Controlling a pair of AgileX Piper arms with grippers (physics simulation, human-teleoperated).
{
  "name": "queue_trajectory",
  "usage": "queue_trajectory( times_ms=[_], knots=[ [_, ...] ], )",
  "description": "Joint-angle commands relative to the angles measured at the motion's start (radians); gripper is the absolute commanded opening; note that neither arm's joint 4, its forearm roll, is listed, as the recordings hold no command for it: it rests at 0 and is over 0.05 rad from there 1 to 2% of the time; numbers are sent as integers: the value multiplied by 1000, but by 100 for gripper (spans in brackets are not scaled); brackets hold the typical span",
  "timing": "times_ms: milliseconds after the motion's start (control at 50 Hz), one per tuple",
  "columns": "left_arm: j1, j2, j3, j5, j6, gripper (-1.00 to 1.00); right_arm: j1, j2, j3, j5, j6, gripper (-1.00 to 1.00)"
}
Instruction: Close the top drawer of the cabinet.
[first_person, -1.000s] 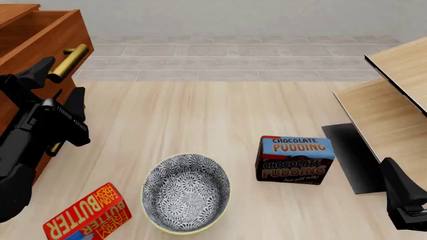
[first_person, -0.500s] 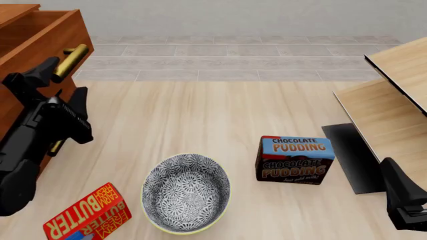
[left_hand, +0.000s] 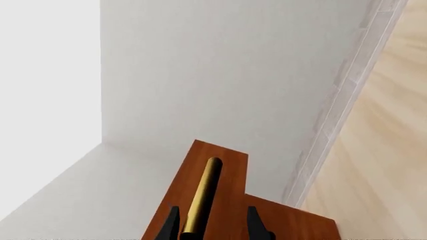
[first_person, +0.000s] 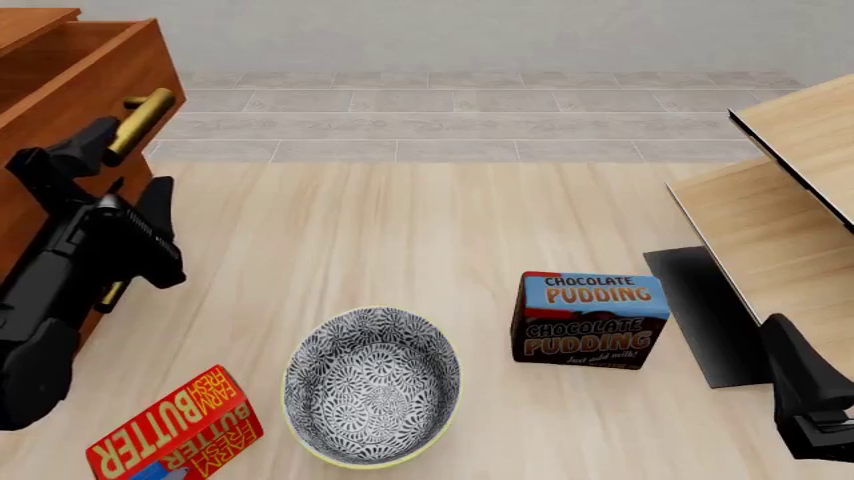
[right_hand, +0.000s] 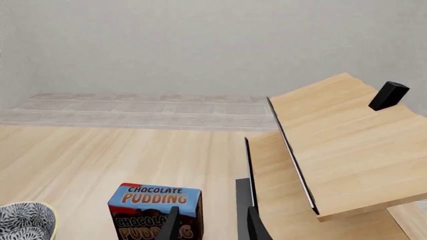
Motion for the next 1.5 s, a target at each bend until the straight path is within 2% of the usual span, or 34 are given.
queue_trajectory(
  times_ms=[20, 1500],
  knots=[
    [38, 6, 6, 0, -5, 100, 5, 0, 0, -1, 0, 100],
    [111, -20, 14, 0, -4, 100, 16, 0, 0, 7, -9, 100]
  ],
)
